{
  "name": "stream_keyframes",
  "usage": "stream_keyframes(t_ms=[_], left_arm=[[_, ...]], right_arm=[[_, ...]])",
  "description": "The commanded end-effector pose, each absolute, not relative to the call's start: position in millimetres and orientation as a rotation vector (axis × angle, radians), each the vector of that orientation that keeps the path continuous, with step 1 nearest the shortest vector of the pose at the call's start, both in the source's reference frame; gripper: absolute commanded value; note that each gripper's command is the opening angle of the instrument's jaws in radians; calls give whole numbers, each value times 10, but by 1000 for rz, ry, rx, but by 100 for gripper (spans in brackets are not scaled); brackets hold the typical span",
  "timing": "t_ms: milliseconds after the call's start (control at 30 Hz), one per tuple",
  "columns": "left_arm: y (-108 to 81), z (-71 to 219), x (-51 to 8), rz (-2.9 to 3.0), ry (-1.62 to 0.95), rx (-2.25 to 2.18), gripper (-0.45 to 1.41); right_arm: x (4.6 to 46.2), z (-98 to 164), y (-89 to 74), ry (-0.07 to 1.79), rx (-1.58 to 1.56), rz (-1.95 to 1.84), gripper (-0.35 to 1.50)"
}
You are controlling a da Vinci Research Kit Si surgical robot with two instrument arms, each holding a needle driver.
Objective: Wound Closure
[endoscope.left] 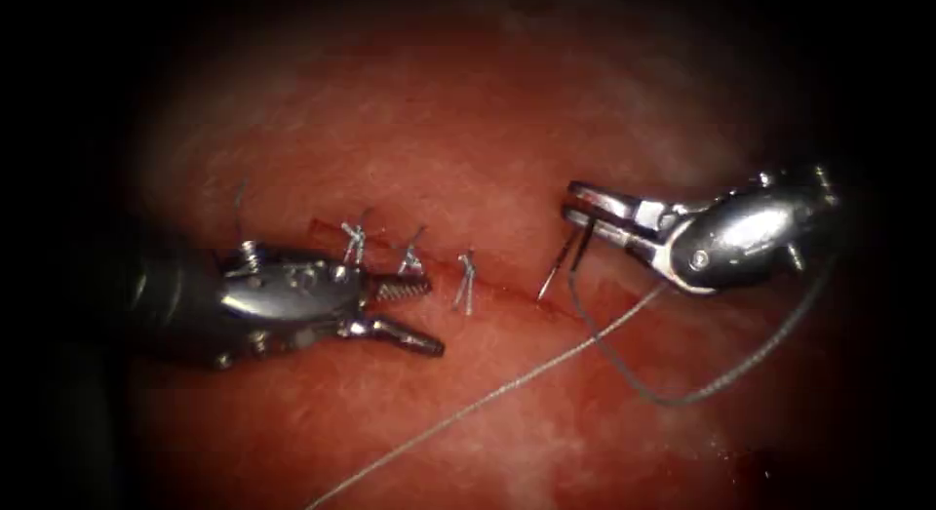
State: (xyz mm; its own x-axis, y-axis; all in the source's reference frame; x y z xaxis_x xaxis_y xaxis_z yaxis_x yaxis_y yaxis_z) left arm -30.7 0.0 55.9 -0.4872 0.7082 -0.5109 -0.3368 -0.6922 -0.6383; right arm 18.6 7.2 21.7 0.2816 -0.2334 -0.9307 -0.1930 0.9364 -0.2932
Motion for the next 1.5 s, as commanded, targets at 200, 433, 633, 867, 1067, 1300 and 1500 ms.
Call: stream_keyframes(t_ms=[200, 433, 633, 867, 1067, 1300, 1500], left_arm=[[-22, 619, -345, 2255, -506, -971, 13], [-16, 659, -362, 2261, -447, -958, 30], [-21, 657, -367, 2257, -436, -949, 30], [-39, 652, -376, 2261, -459, -935, 34], [-53, 654, -382, 2283, -483, -906, 39], [-61, 661, -383, 2295, -489, -899, 40], [-63, 664, -382, 2299, -490, -899, 42]], right_arm=[[198, 243, 58, 1301, -430, -141, -35], [200, 249, 58, 1318, -440, -160, -35], [200, 254, 57, 1311, -474, -197, -35], [202, 260, 57, 1312, -496, -187, -35], [211, 261, 54, 1306, -508, -187, -35], [216, 266, 53, 1313, -546, -217, -35], [220, 274, 50, 1323, -580, -255, -35]])
